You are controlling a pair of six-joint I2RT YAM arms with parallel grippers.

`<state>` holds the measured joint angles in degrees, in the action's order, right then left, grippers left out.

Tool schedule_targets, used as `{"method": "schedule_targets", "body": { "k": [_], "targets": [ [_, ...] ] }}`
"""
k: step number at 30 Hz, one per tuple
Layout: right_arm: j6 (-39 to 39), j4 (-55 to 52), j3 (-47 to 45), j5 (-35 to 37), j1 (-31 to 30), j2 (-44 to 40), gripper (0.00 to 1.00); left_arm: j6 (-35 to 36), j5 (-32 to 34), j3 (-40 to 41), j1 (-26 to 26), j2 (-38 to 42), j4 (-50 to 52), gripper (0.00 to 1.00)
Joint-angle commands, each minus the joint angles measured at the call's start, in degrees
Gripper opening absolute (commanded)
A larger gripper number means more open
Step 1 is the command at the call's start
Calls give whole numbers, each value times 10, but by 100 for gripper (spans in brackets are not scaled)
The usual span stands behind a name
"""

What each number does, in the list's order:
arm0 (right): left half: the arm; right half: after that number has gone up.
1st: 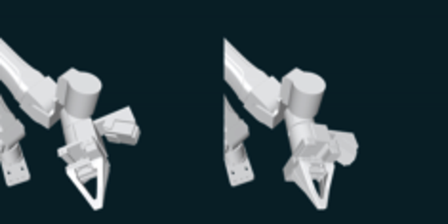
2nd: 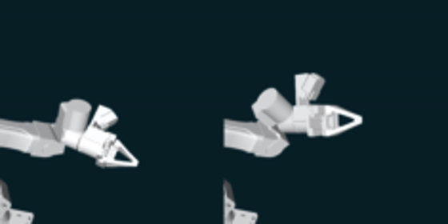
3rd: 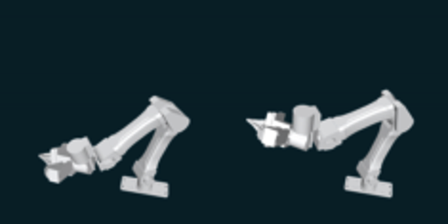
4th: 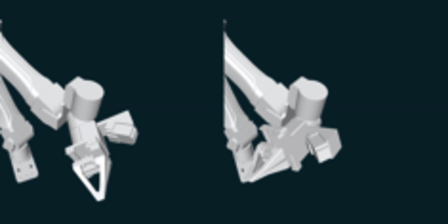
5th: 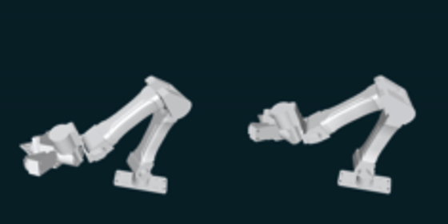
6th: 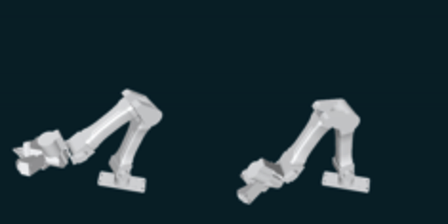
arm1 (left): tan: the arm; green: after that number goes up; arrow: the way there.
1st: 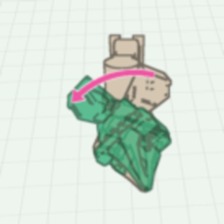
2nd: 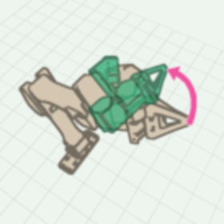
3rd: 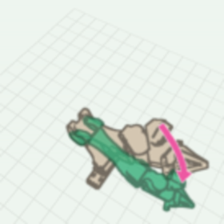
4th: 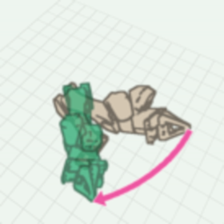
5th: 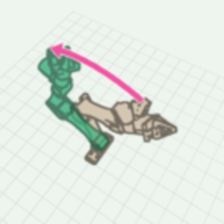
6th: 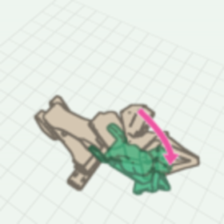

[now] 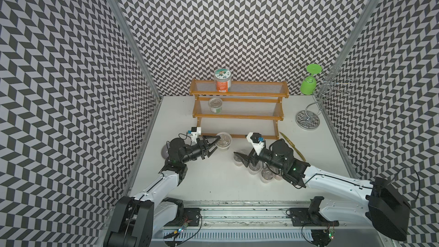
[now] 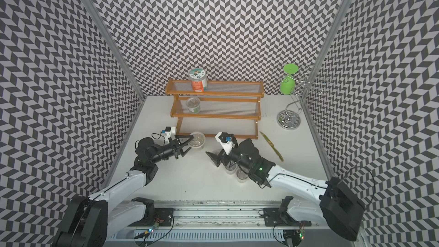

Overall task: Place the seed container on the shelf
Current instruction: Pick up the seed jar at the center of the board.

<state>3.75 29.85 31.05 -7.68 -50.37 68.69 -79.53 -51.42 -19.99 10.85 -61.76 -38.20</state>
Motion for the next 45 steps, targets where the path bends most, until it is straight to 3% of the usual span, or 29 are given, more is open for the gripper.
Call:
{"method": "schedule_targets", "body": {
  "k": [1, 11, 16, 34, 45],
  "targets": [
    [20, 176, -14, -26, 1, 9, 92, -19, -26, -32, -1, 20, -14, 66],
    [40, 175, 79, -114, 0, 105, 96, -27, -35, -51, 7, 46, 15, 68],
    [39, 190, 95, -122, 0, 137, 95, -28, -34, -60, 17, 49, 21, 68],
    [25, 183, 122, -135, -1, 171, 79, -3, -36, -74, 29, 51, 65, 72],
    [23, 170, 116, -104, 0, 162, 74, 13, -34, -87, 26, 38, 84, 90]
  ]
}}
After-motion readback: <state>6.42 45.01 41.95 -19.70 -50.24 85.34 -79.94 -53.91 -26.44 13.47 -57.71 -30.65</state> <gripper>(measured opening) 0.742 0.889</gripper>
